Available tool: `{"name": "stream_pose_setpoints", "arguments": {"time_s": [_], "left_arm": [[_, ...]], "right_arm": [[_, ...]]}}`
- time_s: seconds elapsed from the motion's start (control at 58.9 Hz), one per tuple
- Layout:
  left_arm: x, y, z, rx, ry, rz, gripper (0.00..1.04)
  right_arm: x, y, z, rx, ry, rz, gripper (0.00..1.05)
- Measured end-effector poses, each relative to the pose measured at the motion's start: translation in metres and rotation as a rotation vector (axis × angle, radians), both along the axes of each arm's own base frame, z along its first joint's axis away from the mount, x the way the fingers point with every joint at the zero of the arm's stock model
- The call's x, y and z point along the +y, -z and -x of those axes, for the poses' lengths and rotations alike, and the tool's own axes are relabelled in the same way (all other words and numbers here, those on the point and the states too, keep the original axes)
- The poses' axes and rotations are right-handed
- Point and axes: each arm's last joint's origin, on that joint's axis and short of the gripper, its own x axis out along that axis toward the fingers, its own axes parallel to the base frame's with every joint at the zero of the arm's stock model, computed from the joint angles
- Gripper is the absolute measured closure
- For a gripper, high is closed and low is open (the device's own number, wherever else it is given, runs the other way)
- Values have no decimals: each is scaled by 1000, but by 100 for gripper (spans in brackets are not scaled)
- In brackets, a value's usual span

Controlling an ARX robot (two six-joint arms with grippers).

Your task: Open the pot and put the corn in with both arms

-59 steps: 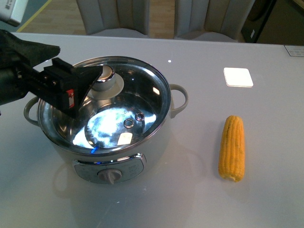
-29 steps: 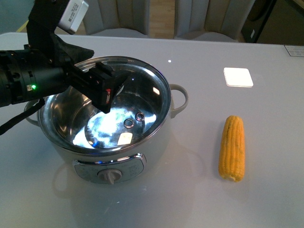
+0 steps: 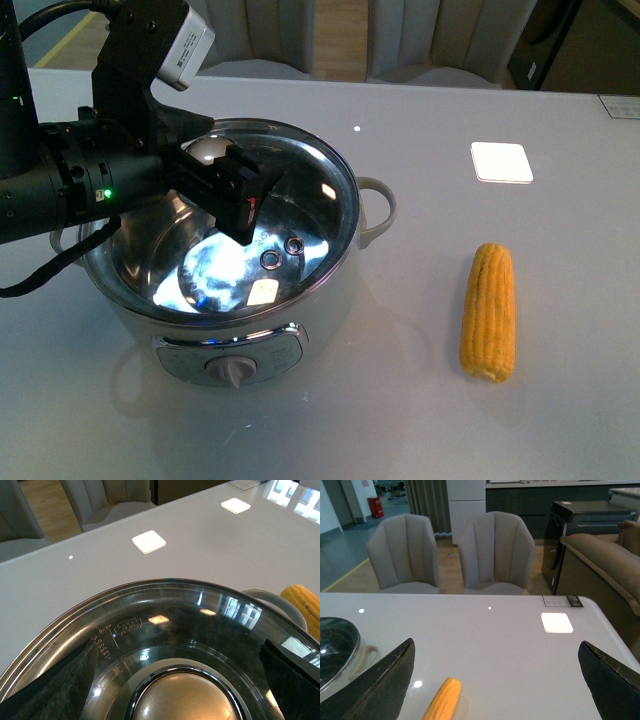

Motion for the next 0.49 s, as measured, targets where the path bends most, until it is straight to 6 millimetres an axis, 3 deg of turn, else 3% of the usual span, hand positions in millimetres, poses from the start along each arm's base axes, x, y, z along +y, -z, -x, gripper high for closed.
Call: {"name": "stream_pose_setpoints", "arguments": {"time_s": [0.492], "left_arm": [[-4, 4, 0, 17, -33, 23, 7]], "right_arm": [[0, 0, 0, 0, 0, 0, 9]]}}
